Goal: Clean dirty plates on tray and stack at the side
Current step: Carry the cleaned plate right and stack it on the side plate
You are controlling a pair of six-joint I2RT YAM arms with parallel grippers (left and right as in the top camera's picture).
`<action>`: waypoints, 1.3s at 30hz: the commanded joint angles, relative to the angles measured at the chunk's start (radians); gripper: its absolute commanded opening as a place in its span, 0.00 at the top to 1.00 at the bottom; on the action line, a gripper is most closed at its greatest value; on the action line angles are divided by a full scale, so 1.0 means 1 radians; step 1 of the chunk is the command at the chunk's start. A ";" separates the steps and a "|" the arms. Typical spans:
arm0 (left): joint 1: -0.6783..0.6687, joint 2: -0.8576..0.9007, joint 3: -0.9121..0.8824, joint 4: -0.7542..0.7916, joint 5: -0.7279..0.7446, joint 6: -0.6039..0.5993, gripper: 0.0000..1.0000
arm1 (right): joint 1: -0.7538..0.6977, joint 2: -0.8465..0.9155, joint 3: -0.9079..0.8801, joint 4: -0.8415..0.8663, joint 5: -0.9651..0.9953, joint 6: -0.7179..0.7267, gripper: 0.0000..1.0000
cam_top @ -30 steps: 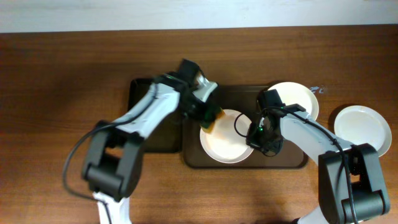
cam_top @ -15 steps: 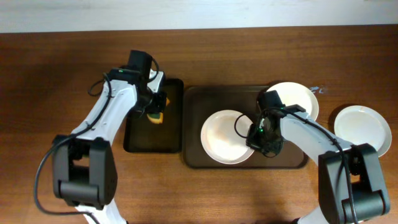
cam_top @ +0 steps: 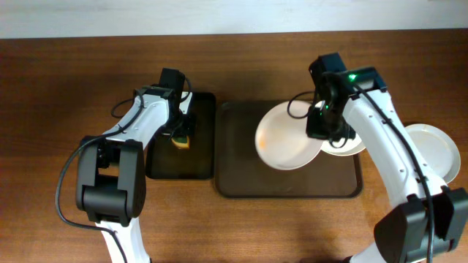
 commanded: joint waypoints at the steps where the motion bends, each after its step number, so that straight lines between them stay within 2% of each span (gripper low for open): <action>1: -0.001 0.009 -0.004 0.003 -0.007 -0.009 0.99 | 0.074 -0.008 0.071 -0.019 0.282 0.069 0.96; 5: -0.001 0.009 -0.004 0.003 -0.007 -0.009 0.97 | 0.204 -0.006 0.071 -0.054 0.526 0.224 0.96; 7: -0.001 0.009 -0.004 0.003 -0.007 -0.009 0.96 | 0.342 -0.006 0.071 -0.074 0.731 0.296 0.96; 11: -0.001 0.009 -0.004 0.002 -0.007 -0.009 0.96 | 0.487 -0.006 0.071 -0.073 0.888 0.373 0.96; 18: -0.002 0.009 -0.004 0.002 -0.006 -0.009 0.95 | 0.515 -0.006 0.071 -0.073 0.908 0.390 0.96; 22: -0.002 0.009 -0.004 0.001 -0.006 -0.009 0.94 | 0.430 -0.006 0.071 -0.056 0.753 0.390 0.96; 23: -0.002 0.009 -0.004 -0.001 -0.006 -0.009 0.94 | 0.345 -0.006 0.071 -0.039 0.644 0.373 0.96; 27: -0.002 0.009 -0.004 -0.001 0.002 -0.009 0.93 | 0.055 -0.006 0.071 0.072 0.210 0.097 0.96; 29: -0.002 0.009 -0.004 -0.002 0.002 -0.009 0.93 | -0.217 -0.006 0.071 0.111 -0.069 0.023 0.96; 31: -0.002 0.009 -0.004 -0.002 0.002 -0.009 0.92 | -0.425 -0.006 0.071 0.111 -0.201 0.017 0.96; 36: -0.002 0.009 -0.004 -0.001 0.002 -0.009 0.92 | -0.851 0.015 0.070 0.116 -0.210 0.024 0.96; 39: -0.002 0.009 -0.004 0.000 0.002 -0.009 0.89 | -1.014 0.055 0.069 0.131 -0.210 0.026 0.96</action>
